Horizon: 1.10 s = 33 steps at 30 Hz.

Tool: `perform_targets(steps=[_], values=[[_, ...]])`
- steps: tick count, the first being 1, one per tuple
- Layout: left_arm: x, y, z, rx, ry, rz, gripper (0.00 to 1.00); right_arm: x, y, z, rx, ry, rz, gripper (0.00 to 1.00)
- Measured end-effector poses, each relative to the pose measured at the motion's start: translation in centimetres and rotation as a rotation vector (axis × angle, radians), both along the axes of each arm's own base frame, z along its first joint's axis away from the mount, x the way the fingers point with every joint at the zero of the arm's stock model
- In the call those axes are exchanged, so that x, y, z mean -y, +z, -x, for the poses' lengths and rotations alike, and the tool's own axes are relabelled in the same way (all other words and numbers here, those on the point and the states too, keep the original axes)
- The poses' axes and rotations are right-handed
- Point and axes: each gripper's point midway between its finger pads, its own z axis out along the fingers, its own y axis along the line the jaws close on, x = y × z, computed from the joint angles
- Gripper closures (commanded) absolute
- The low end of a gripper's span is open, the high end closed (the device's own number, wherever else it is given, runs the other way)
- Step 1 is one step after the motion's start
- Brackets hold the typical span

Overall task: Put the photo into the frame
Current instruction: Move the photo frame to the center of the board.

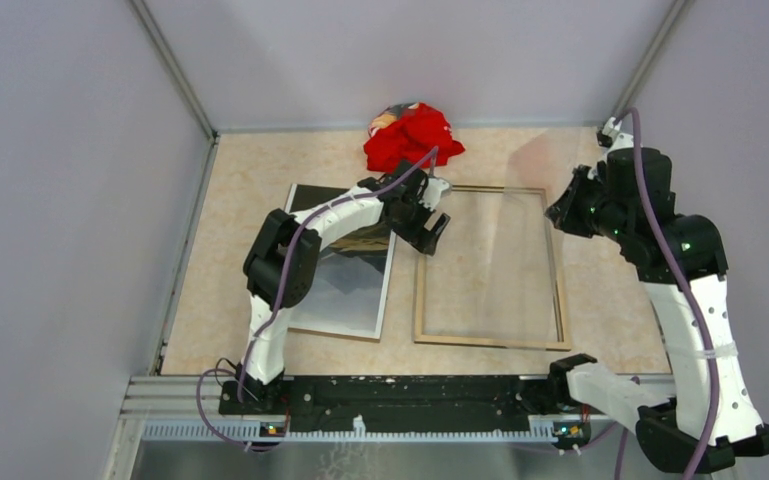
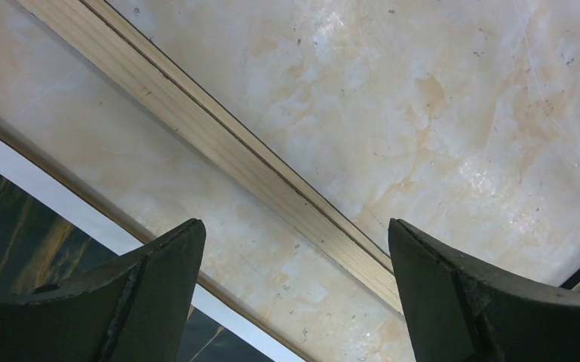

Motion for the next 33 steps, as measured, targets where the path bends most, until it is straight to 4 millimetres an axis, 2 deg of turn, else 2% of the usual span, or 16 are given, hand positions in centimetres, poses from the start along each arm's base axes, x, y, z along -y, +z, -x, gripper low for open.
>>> perform_targets(steps=[5, 11, 14, 21, 27, 33], values=[[0.1, -0.1, 0.0, 0.006, 0.01, -0.004, 0.06, 0.3, -0.1, -0.2, 0.0, -0.008, 0.018, 1.0], [-1.4, -2.1, 0.0, 0.02, 0.045, -0.07, 0.1, 0.2, -0.5, -0.8, -0.012, -0.007, 0.029, 1.0], [-1.4, -2.4, -0.3, 0.046, 0.056, -0.067, 0.11, 0.2, -0.6, -1.0, -0.011, -0.007, 0.03, 1.0], [-1.7, -2.7, -0.7, 0.104, 0.08, -0.09, 0.21, -0.2, -1.0, -1.5, -0.006, -0.001, 0.021, 1.0], [-4.0, -2.9, -1.1, 0.145, 0.12, -0.12, 0.24, -1.0, -1.4, -2.3, -0.01, 0.02, -0.002, 1.0], [-8.2, -3.1, -1.5, 0.161, 0.167, -0.163, 0.23, -2.2, -1.7, -3.7, -0.02, 0.052, -0.035, 1.0]])
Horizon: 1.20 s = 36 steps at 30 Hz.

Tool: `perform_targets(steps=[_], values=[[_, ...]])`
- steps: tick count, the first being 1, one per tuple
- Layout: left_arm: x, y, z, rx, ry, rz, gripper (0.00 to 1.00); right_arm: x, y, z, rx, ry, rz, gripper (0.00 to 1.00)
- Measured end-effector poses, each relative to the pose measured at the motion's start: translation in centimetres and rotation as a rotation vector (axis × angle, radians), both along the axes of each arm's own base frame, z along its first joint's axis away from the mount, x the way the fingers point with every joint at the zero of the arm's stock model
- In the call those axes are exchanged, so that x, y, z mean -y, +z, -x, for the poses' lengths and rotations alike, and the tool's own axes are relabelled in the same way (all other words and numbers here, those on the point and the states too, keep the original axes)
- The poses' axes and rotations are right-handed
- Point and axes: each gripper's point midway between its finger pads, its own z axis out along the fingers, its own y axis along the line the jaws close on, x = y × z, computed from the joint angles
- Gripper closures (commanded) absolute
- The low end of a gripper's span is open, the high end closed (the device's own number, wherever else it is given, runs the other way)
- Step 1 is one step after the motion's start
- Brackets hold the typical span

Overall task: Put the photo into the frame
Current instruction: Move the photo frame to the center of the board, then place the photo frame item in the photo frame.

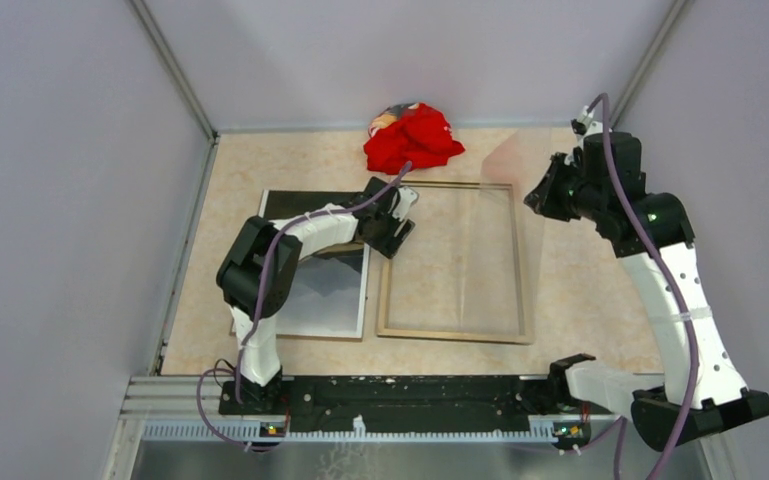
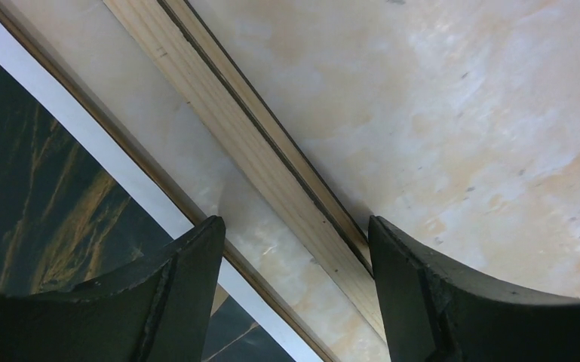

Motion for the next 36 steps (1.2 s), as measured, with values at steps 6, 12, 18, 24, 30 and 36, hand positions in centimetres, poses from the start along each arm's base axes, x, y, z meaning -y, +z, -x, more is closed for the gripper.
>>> perform_targets(steps=[6, 12, 18, 24, 30, 36], values=[[-2.1, 0.2, 0.0, 0.028, -0.01, -0.053, 0.19, -1.7, -0.1, -0.9, 0.007, 0.042, -0.069, 1.0], [-1.7, 0.5, 1.4, -0.048, -0.06, -0.026, 0.01, -3.1, -0.1, -1.6, 0.006, 0.082, -0.125, 1.0], [-1.7, 6.7, -0.3, -0.073, -0.059, 0.155, 0.01, -4.1, 1.0, -3.0, -0.001, 0.107, -0.15, 1.0], [-6.5, 13.8, -4.7, 0.083, 0.037, 0.22, 0.01, -6.4, 3.1, -4.0, 0.02, 0.168, -0.258, 1.0], [-10.9, 13.5, -5.0, 0.102, 0.126, 0.155, 0.01, -9.5, 4.3, -5.2, 0.013, 0.234, -0.44, 1.0], [-12.7, 9.5, -3.1, 0.03, 0.154, 0.076, 0.01, -11.0, 1.1, -6.4, -0.063, 0.241, -0.539, 1.0]])
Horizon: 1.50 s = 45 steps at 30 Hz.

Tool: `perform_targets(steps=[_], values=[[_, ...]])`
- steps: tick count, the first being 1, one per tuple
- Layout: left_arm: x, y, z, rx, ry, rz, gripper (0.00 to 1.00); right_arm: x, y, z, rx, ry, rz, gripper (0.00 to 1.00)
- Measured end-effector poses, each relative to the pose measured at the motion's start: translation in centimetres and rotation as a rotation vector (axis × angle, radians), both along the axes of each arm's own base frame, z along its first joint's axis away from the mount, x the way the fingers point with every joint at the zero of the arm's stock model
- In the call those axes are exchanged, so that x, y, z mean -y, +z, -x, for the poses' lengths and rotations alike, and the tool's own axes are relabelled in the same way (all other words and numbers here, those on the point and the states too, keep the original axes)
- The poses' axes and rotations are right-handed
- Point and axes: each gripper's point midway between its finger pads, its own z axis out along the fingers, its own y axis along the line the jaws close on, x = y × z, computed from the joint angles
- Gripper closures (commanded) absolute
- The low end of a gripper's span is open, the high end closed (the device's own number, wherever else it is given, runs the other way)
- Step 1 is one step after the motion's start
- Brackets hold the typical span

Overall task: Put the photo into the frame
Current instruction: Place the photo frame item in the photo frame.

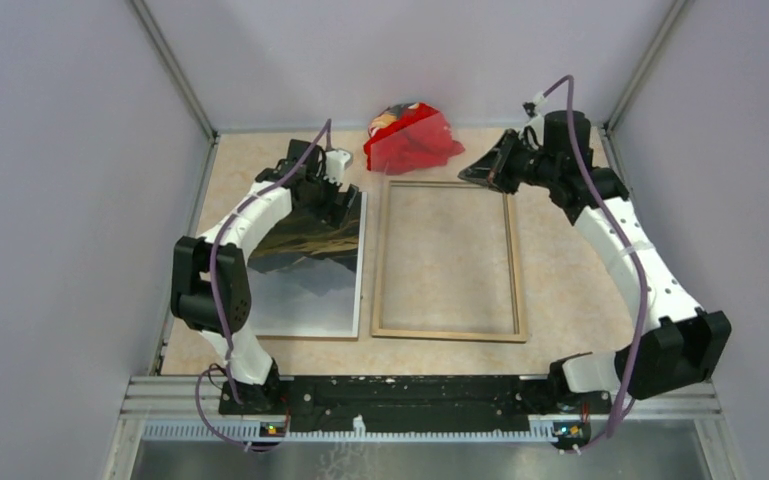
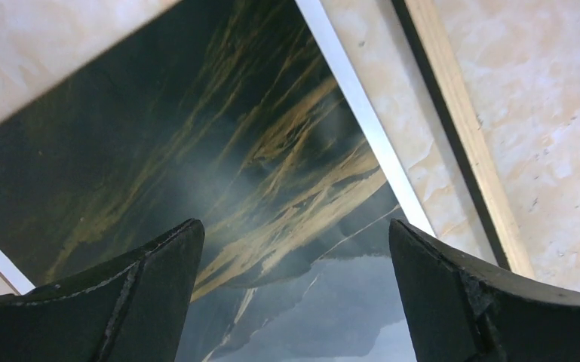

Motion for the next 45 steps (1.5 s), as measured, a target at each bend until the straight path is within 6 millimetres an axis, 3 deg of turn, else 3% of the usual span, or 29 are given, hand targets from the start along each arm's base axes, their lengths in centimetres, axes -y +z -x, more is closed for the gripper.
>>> perform_targets(steps=[6, 9, 11, 14, 20, 27, 36, 41, 45], values=[[-0.6, -1.6, 0.8, -0.029, 0.008, -0.027, 0.02, -0.2, -8.5, -1.4, -0.169, 0.019, -0.038, 1.0], [-0.6, -1.6, 0.7, -0.025, 0.007, -0.03, 0.02, 1.3, -12.6, -1.6, -0.259, 0.001, -0.065, 1.0], [-0.6, -1.5, 0.7, -0.02, 0.003, -0.031, 0.02, 2.6, -14.3, -1.7, -0.298, -0.026, -0.069, 1.0], [-0.6, -1.5, 0.7, -0.018, -0.003, -0.03, 0.02, 3.6, -14.8, -2.0, -0.293, -0.043, -0.062, 1.0], [0.3, -2.3, 1.6, -0.04, -0.032, -0.013, 0.05, 3.8, -14.8, -2.3, -0.24, -0.023, -0.033, 1.0], [3.3, -3.5, 3.8, -0.076, -0.121, -0.004, 0.13, 4.6, -16.0, -2.7, -0.22, -0.026, 0.016, 1.0], [6.9, -4.0, 5.0, -0.097, -0.195, 0.041, 0.28, 5.5, -18.0, -3.0, -0.242, -0.039, 0.039, 1.0], [7.1, -6.3, 5.3, -0.161, -0.187, 0.037, 0.35, 5.6, -18.2, -3.1, -0.234, -0.04, 0.041, 1.0], [7.2, -7.1, 5.4, -0.181, -0.187, 0.036, 0.39, 6.0, -18.4, -3.3, -0.226, -0.049, 0.037, 1.0]])
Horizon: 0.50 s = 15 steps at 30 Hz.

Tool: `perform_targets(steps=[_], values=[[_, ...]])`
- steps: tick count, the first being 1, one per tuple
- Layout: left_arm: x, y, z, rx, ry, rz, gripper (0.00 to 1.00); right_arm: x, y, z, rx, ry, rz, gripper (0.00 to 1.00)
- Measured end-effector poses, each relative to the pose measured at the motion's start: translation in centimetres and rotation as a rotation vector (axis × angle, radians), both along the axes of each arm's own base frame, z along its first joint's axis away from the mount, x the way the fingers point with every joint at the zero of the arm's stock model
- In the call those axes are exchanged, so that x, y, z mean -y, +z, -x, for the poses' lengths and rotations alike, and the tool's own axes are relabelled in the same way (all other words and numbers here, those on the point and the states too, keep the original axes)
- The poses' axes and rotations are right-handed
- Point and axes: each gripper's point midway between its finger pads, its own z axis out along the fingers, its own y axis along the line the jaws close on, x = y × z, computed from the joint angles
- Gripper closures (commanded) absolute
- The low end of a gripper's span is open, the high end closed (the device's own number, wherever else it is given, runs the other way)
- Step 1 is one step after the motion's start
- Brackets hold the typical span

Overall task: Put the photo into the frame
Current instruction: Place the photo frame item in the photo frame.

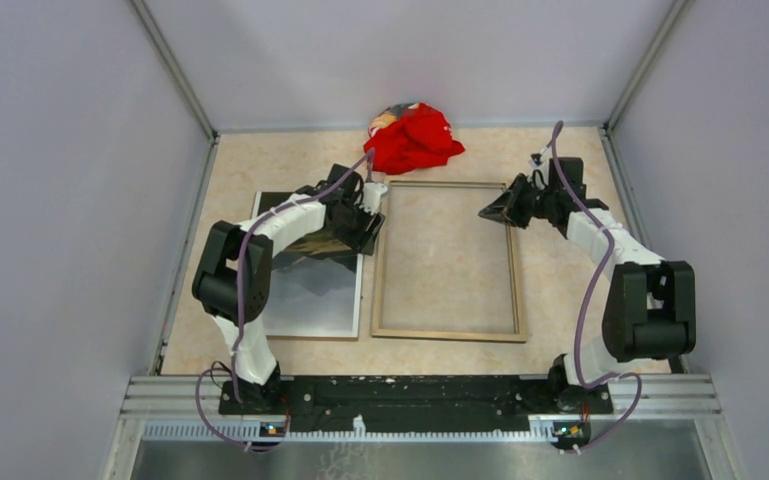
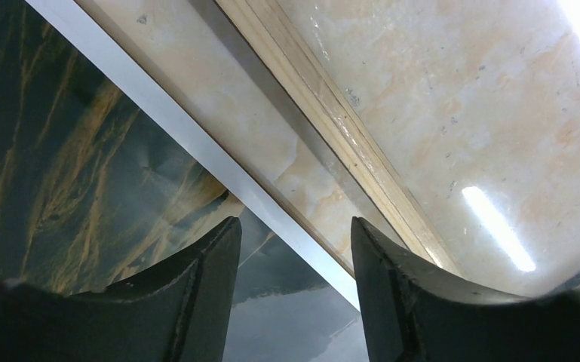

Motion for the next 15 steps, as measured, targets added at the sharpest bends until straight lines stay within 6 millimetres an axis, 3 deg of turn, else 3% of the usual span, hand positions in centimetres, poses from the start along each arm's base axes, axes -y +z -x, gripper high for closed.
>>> perform_targets(steps=[8, 15], values=[[0.53, 0.55, -0.58, 0.013, -0.007, 0.02, 0.42, 0.49, 0.21, -0.7, 0.033, -0.018, -0.008, 1.0], [0.55, -0.36, -0.45, -0.01, -0.009, 0.013, 0.44, 0.51, 0.29, -0.94, 0.044, -0.017, -0.022, 1.0]])
